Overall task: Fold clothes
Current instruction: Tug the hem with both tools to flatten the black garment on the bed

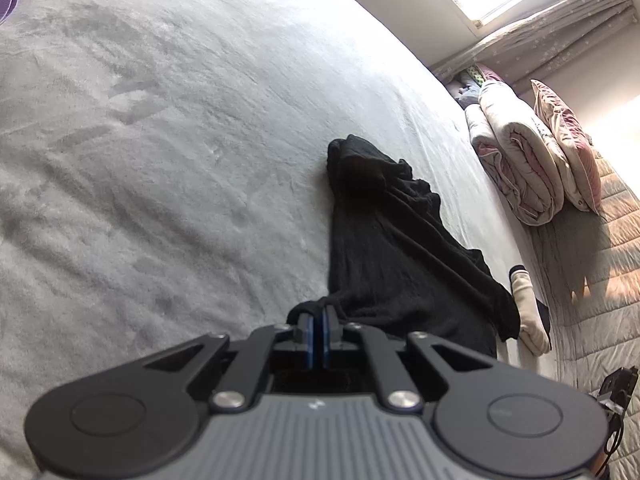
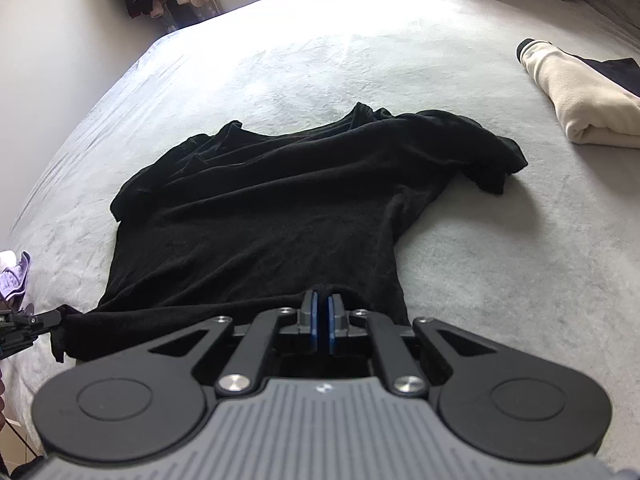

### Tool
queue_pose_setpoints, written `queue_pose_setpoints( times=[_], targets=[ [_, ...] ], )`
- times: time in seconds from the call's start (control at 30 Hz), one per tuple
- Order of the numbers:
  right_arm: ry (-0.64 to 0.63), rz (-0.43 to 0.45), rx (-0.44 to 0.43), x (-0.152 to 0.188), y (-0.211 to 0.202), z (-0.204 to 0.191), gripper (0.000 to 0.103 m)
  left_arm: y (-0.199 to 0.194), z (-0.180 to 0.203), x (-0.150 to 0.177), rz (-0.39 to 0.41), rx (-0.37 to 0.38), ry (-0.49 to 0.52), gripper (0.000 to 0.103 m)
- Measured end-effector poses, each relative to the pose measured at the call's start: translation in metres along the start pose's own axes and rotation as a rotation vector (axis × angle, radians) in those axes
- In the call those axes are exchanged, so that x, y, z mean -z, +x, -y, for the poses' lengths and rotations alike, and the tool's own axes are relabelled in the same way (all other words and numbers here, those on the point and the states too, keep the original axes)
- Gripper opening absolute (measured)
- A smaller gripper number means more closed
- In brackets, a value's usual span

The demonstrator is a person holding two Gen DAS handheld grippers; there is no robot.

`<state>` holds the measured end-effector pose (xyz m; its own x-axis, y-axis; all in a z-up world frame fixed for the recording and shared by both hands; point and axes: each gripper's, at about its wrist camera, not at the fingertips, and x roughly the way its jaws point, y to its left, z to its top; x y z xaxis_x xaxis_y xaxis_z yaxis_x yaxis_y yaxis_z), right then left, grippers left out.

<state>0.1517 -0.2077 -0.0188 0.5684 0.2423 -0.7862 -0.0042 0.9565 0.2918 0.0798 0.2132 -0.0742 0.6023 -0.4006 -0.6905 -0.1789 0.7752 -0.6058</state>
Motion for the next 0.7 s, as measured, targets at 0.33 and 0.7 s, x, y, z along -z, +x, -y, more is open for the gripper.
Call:
queue_pose_setpoints(
  times=[0.33, 0.7],
  targets=[
    [0.089, -0.016, -0.014, -0.002, 0.027, 0.009, 0.028, 0.020, -0.023, 0.002, -0.011, 0.022, -0.070, 0.004],
    [0.129, -0.009, -0.126, 0.022, -0.020, 0.002, 0.038, 0.005, -0.022, 0.003, -0.068, 0.095, -0.108, 0.015]
  ],
)
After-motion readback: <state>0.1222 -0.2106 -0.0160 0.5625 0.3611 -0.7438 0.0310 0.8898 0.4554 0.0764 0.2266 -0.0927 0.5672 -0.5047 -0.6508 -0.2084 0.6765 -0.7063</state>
